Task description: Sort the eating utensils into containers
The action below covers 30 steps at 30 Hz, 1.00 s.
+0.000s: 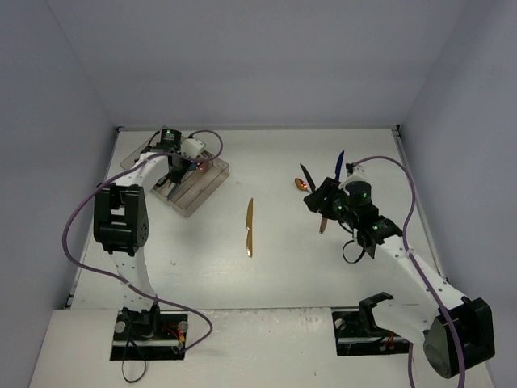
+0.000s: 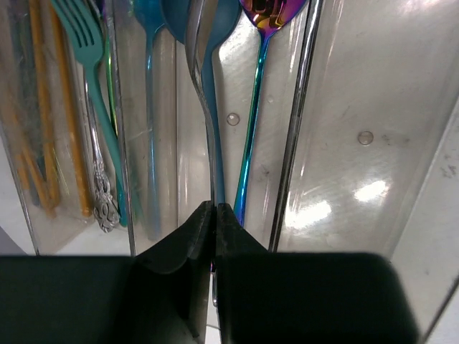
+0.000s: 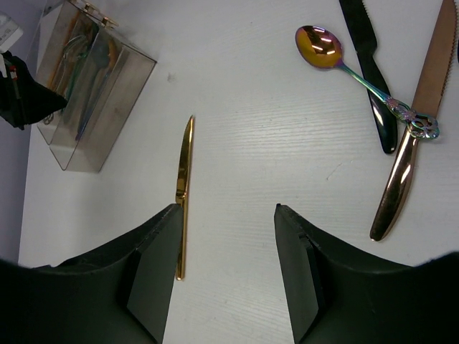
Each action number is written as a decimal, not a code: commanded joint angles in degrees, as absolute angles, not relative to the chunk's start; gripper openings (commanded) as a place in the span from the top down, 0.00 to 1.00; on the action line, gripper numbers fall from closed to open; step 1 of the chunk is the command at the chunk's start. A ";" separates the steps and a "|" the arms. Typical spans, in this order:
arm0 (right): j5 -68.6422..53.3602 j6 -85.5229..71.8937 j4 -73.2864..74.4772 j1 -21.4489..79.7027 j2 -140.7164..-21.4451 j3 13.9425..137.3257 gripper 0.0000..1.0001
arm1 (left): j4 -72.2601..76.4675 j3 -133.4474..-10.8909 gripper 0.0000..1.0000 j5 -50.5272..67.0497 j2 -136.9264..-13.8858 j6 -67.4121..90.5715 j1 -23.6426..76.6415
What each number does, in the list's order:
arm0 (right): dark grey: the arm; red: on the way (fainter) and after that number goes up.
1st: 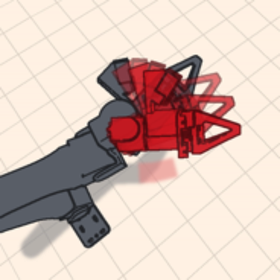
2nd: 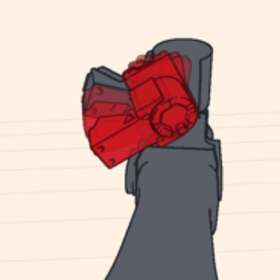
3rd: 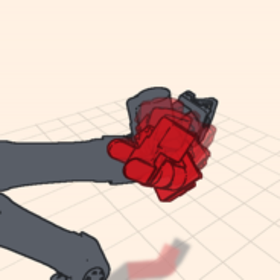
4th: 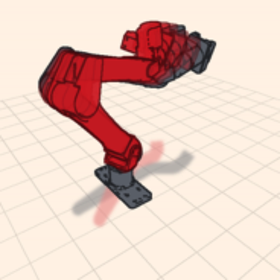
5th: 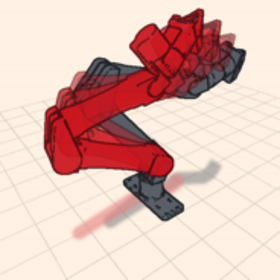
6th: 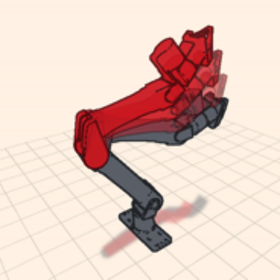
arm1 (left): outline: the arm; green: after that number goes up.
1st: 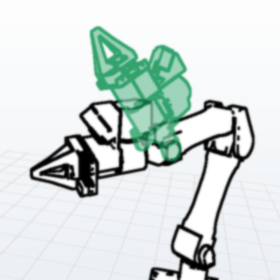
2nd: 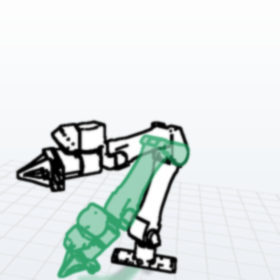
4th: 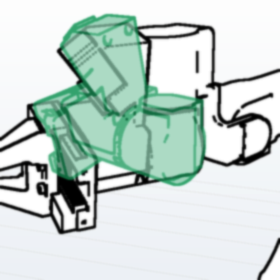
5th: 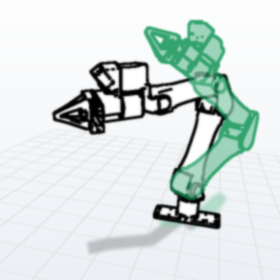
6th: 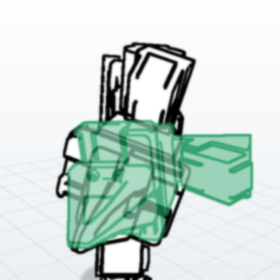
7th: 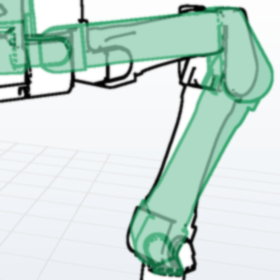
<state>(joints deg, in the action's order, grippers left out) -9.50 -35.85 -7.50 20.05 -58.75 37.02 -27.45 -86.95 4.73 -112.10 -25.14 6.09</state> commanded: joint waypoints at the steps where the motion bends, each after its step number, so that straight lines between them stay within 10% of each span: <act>1: -11.43 -33.17 -9.42 19.34 -59.40 37.52 0.48 | -26.73 -91.57 0.90 4.59 -111.08 -27.60 5.27; 13: -3.24 -15.93 -0.18 18.28 -75.21 51.03 0.48 | -25.49 -93.51 0.46 5.72 -100.26 -16.32 6.17; 30: -3.74 1.97 6.28 17.75 -101.85 72.15 0.52 | -19.08 -63.91 0.40 10.02 -69.53 5.45 18.54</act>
